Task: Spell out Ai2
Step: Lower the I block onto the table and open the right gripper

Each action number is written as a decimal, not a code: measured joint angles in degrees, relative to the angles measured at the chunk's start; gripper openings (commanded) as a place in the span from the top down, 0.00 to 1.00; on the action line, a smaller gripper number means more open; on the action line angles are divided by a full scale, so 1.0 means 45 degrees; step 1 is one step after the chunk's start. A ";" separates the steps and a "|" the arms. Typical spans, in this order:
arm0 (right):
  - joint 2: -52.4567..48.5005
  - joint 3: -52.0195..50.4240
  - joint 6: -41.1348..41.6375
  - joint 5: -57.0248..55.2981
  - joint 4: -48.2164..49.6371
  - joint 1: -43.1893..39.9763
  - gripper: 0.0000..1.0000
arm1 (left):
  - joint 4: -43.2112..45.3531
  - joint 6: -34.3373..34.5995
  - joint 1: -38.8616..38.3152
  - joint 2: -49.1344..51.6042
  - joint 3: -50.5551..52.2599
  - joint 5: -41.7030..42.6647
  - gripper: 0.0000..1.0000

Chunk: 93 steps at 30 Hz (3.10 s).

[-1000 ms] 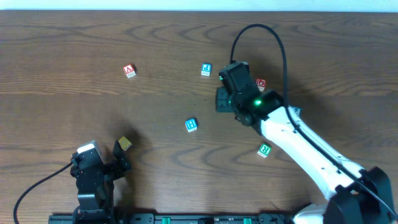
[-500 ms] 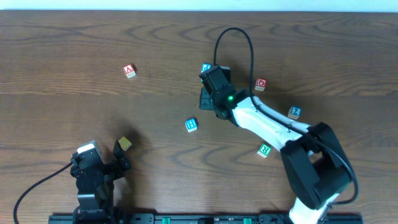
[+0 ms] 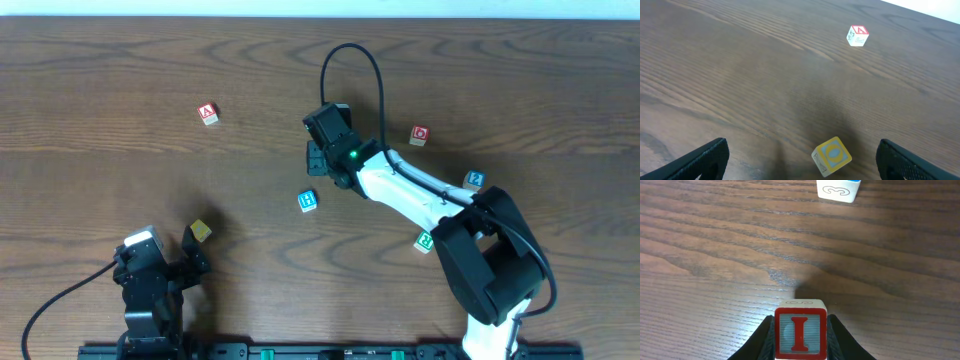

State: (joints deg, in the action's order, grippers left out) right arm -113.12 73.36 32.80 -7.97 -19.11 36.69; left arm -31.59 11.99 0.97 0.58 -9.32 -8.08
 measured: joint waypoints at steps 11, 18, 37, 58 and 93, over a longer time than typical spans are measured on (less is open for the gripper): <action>0.0000 0.0000 -0.0010 -0.0826 -0.0311 0.0000 0.98 | 0.0000 0.0000 0.0000 0.0000 0.0000 0.0000 0.05; -0.0019 0.0000 -0.0010 -0.0918 -0.0272 0.0005 0.95 | 0.0000 0.0000 0.0000 0.0000 0.0000 0.0000 0.05; -0.0185 0.0000 -0.0126 -0.0962 -0.0204 0.0010 0.58 | 0.0000 0.0000 0.0000 0.0000 0.0000 0.0000 0.05; -0.0189 0.0000 -0.0437 -0.1015 0.0063 0.0005 0.53 | 0.0000 0.0000 0.0000 0.0000 0.0000 0.0000 0.05; -0.0447 0.0010 -0.0505 -0.1651 0.0515 -0.0005 0.46 | -0.0005 0.0000 0.0000 0.0000 0.0000 0.0000 0.05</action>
State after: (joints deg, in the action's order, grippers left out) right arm -115.13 73.41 30.52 -15.40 -16.80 36.67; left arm -31.62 11.99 0.97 0.58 -9.32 -8.08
